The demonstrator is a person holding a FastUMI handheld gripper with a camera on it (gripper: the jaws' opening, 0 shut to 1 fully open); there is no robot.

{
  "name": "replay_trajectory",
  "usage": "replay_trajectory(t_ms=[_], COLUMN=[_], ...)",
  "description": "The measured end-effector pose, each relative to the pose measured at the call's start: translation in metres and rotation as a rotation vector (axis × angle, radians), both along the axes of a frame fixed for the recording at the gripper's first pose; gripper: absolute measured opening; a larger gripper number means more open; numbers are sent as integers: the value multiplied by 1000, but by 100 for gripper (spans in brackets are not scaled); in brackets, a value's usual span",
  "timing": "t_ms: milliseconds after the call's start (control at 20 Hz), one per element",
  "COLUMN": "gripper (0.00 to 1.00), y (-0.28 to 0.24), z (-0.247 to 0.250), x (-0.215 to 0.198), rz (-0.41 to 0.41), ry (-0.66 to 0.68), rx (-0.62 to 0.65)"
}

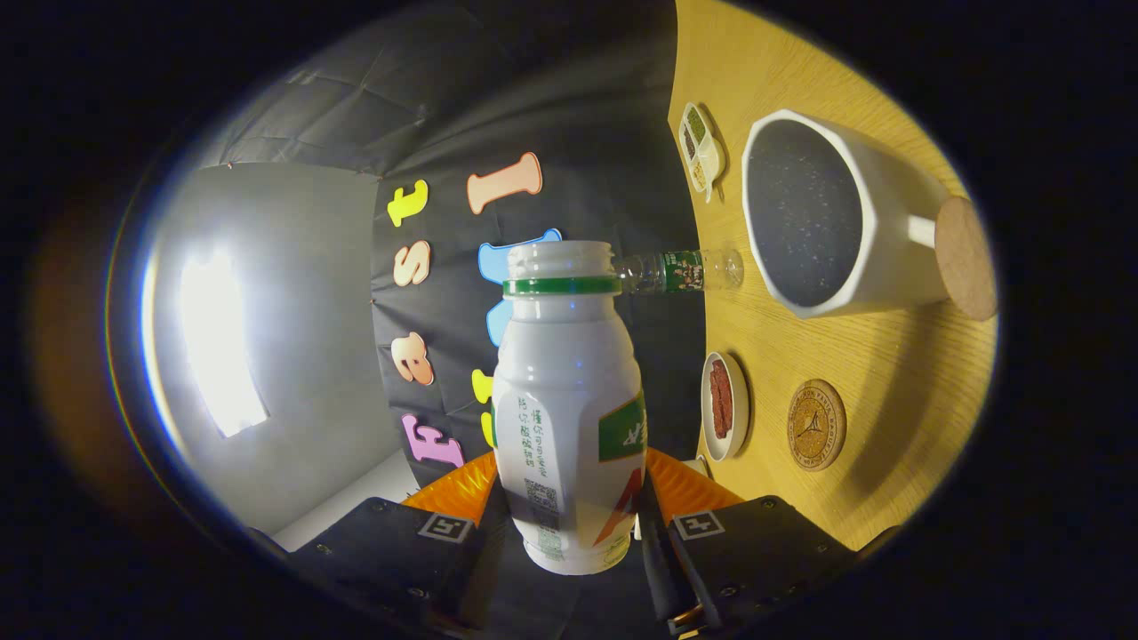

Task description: Take the bottle from table, then pour the juice into the cup, finally place the bottle on the coaster

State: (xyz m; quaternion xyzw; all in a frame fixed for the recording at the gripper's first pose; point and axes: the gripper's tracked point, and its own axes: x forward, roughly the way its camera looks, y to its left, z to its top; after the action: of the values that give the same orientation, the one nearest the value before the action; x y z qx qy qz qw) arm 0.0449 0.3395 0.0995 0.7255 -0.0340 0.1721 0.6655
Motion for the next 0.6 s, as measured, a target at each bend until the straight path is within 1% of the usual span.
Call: replay_trajectory(t_ms=[600], gripper=[67], y=[3], z=[4], x=[0], rz=[9], ry=[-3], rx=[18])
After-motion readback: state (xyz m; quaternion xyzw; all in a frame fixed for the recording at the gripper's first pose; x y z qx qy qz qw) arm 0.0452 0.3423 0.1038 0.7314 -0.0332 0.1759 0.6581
